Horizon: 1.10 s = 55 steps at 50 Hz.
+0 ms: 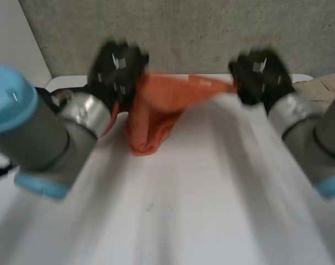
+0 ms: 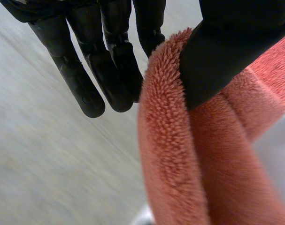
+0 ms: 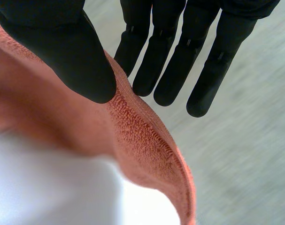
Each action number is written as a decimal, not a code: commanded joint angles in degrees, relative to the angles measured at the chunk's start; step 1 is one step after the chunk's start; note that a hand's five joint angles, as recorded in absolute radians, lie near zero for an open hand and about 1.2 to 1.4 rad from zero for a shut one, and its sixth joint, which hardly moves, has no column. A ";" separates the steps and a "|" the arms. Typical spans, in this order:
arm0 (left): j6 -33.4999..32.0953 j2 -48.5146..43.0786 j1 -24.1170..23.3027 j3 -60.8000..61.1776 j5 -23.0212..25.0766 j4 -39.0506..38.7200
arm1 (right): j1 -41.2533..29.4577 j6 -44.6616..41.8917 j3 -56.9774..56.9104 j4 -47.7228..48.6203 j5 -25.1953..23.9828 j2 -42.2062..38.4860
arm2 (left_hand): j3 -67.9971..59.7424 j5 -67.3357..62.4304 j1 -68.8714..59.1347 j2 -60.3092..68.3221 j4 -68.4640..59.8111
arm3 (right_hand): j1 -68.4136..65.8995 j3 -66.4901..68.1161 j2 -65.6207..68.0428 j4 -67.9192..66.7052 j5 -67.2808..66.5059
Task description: Fold the laundry.
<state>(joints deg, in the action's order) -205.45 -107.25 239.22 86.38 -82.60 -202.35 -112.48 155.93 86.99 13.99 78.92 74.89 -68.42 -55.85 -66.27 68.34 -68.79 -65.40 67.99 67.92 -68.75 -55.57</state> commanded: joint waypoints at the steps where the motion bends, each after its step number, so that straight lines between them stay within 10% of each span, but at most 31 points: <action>1: -0.30 -1.90 -0.68 14.86 0.15 0.03 | 2.27 -2.99 13.63 -2.39 -6.05 -0.71 | -11.58 -14.15 -13.73 11.66 -11.21 | -14.60 12.01 12.08 -11.25 -14.43; 7: -0.12 -5.69 0.11 15.31 0.07 -0.06 | 2.35 -3.61 12.59 -2.56 -6.23 -5.71 | -11.58 -14.15 -13.73 11.66 -11.21 | -14.60 12.01 12.08 -11.25 -14.43; 14: -0.12 -6.22 4.23 15.31 -0.11 -0.50 | 2.88 -2.73 9.16 -2.56 -5.45 -6.07 | 56.42 53.85 54.27 -56.34 56.79 | -14.60 12.01 12.08 -11.25 -14.43; 35: 6.56 0.82 23.74 22.26 14.56 4.78 | 4.64 -3.00 7.66 -2.48 -2.80 -8.79 | 40.76 38.19 38.61 -40.68 41.13 | -14.60 12.01 12.08 -11.25 -14.43; 55: 3.75 -21.24 24.19 -0.77 18.70 6.70 | 4.82 -3.35 8.54 -2.48 -2.89 -9.06 | 37.86 35.29 35.71 -37.78 38.22 | -14.60 12.01 12.08 -11.25 -14.43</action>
<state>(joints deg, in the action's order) -200.12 -123.48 263.67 92.64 -63.81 -196.99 -107.65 152.69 95.44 11.50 76.03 66.00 -25.57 -16.24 -25.82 25.64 -25.85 -65.40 68.07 67.92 -68.77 -55.57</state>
